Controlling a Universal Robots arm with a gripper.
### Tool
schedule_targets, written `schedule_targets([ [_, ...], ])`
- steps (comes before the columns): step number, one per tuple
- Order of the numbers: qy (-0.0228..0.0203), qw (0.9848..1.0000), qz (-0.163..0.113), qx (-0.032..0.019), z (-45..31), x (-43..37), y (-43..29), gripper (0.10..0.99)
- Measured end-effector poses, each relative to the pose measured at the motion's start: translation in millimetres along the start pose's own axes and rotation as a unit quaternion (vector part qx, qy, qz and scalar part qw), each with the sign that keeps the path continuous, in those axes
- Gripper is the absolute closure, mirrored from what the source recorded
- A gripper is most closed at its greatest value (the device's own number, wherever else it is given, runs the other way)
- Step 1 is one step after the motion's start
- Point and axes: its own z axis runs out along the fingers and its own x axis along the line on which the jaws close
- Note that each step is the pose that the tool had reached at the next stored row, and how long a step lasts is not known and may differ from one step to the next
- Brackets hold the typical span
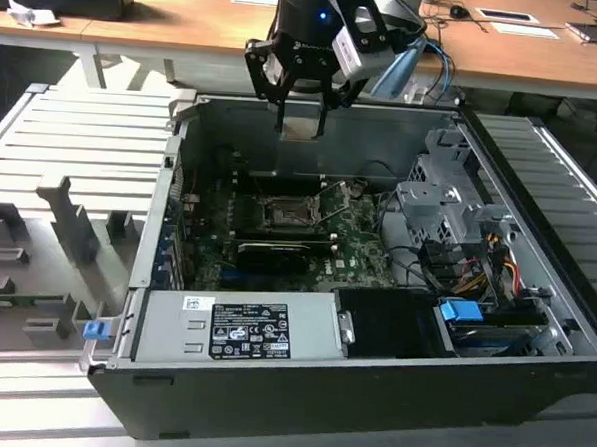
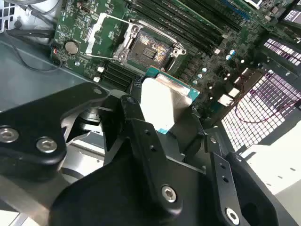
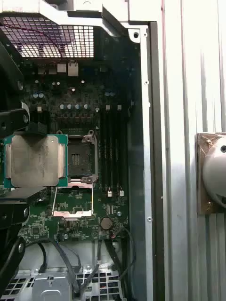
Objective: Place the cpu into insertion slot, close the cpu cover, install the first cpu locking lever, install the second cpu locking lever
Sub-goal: 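Place the cpu into insertion slot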
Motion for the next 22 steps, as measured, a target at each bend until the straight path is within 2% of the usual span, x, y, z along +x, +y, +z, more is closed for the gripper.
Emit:
schedule_targets([
  [3,-0.0014,0.9999,0.016,-0.0003,0.6,0.0,-0.1,0.561],
  [22,-0.0014,0.9999,0.016,0.0,5.7,-0.1,-0.5,0.561],
])
